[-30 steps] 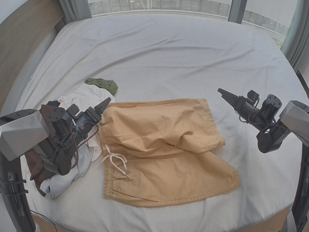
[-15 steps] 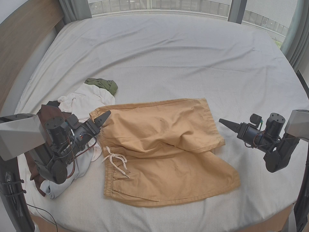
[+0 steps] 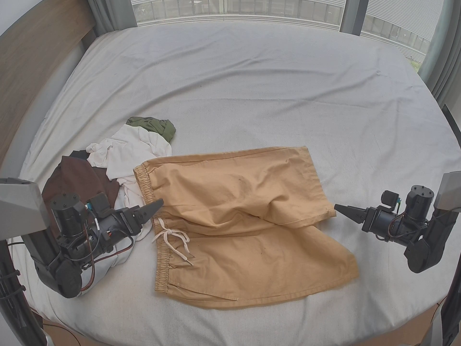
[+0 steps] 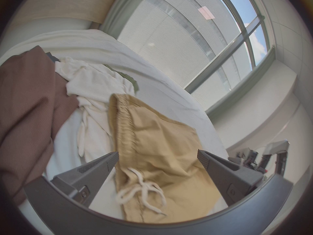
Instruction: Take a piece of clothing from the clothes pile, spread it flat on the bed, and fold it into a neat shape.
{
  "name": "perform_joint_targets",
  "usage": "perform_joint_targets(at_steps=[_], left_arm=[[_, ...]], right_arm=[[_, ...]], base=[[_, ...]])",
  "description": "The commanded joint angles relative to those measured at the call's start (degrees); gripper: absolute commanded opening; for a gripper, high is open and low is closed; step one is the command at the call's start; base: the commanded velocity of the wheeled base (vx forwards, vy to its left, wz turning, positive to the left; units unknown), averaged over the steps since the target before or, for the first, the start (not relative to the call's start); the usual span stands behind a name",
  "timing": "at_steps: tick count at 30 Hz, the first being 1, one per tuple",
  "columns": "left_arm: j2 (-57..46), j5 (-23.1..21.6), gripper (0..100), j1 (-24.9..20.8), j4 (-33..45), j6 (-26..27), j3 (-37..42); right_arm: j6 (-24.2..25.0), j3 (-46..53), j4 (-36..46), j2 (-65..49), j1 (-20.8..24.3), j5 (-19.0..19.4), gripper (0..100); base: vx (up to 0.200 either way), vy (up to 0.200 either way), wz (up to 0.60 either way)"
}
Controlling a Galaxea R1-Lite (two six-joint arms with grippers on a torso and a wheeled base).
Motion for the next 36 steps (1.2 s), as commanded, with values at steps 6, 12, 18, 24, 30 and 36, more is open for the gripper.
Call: perform_joint_targets(at_steps=[6, 12, 18, 24, 30, 36], left_arm=[[-4.06, -1.43, 100, -4.0, 0.03, 0.62, 3.62], [-3.18, -1.52, 100, -5.76, 0.03, 0.54, 3.79], [-1.51, -1.26, 100, -6.46, -0.05, 0.71, 3.71], [-1.51, -1.26, 100, -6.46, -0.05, 0.62, 3.62], [-1.16, -1.26, 100, -6.46, -0.05, 0.62, 3.44], [-0.99, -1.26, 100, -6.46, -0.05, 0.62, 3.35]], right_arm=[[-6.75, 5.84, 0.07, 4.01, 0.08, 0.14, 100], [-7.54, 6.72, 0.07, 7.0, 0.26, 0.14, 100], [-7.72, 8.04, 0.07, 7.7, 0.96, 0.23, 100], [-7.63, 9.62, -0.02, 7.26, 4.21, 0.31, 100], [-7.1, 10.5, -0.1, 5.5, 7.11, 0.31, 100], [-5.26, 11.47, -0.1, 0.23, 11.07, 0.31, 100]], base=[[0.0, 0.0, 0.0], [0.0, 0.0, 0.0], [0.0, 0.0, 0.0], [0.0, 0.0, 0.0], [0.0, 0.0, 0.0], [0.0, 0.0, 0.0]])
